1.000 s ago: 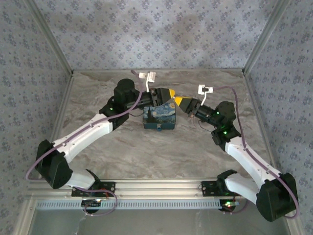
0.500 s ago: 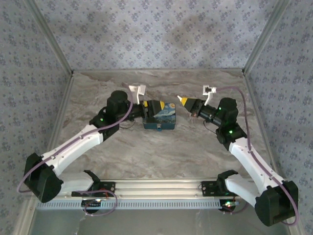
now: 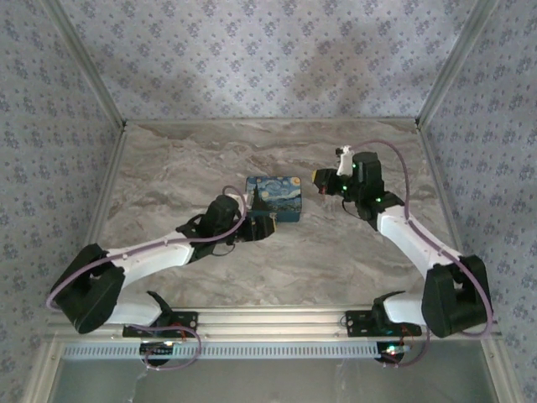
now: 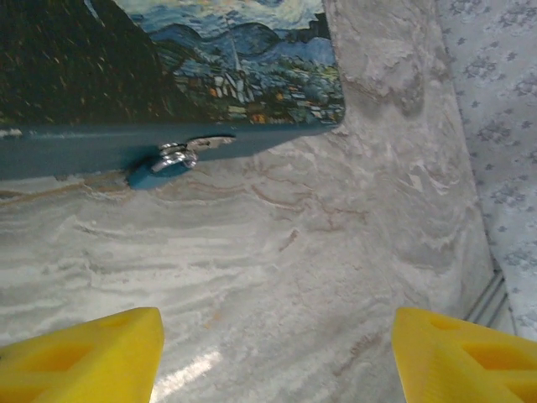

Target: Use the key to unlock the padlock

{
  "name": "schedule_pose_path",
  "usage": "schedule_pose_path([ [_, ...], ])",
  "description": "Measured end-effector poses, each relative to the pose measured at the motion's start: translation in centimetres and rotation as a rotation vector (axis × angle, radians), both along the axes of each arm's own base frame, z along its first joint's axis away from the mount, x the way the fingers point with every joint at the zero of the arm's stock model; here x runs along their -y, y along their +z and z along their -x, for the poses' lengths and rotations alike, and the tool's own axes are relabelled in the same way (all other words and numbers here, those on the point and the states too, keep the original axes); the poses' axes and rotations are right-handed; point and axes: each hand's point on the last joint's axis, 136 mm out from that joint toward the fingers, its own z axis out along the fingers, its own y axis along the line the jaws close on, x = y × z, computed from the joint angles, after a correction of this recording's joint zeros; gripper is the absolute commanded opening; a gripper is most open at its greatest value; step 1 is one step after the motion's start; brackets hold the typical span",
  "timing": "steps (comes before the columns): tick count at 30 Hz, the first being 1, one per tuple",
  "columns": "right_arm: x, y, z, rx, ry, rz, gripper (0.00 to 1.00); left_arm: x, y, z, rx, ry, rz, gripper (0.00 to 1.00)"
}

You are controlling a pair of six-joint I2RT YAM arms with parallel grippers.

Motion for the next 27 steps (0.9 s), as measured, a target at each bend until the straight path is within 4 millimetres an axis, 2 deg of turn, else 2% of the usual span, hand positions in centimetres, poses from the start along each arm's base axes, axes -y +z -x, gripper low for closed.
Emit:
schedule_pose_path([
  [5,0.4,-2.0,-1.2,-0.03,-0.031,0.057,0.0,-0.1,-1.6,-2.3,0.014,0.033,-0.046,0.74],
  [10,0.3,-2.2,-2.5,-0.022,-0.047,0.098,0.0,-0.3,-1.5,-5.0,0.043,0.064,-0.054,0.75],
  [14,0.2,-2.5,-3.4,-0.023,-0.053,0.128,0.0,0.1,-0.9,-6.2,0.072,0.062,-0.052,0.76],
  [16,0.2,-2.8,-3.8,-0.026,-0.057,0.142,0.0,0.2,-0.7,-6.3,0.084,0.057,-0.051,0.78],
  [18,0.3,-3.3,-4.0,-0.033,-0.064,0.155,0.0,0.2,-0.7,-6.3,0.089,0.053,-0.054,0.99],
  [22,0.5,-4.2,-4.5,-0.052,-0.075,0.187,0.0,0.2,-0.7,-6.1,0.098,0.044,-0.048,1.0],
  [27,0.3,-4.4,-5.9,-0.05,-0.083,0.219,0.0,-0.6,-2.5,-4.4,0.108,0.034,-0.058,1.0],
])
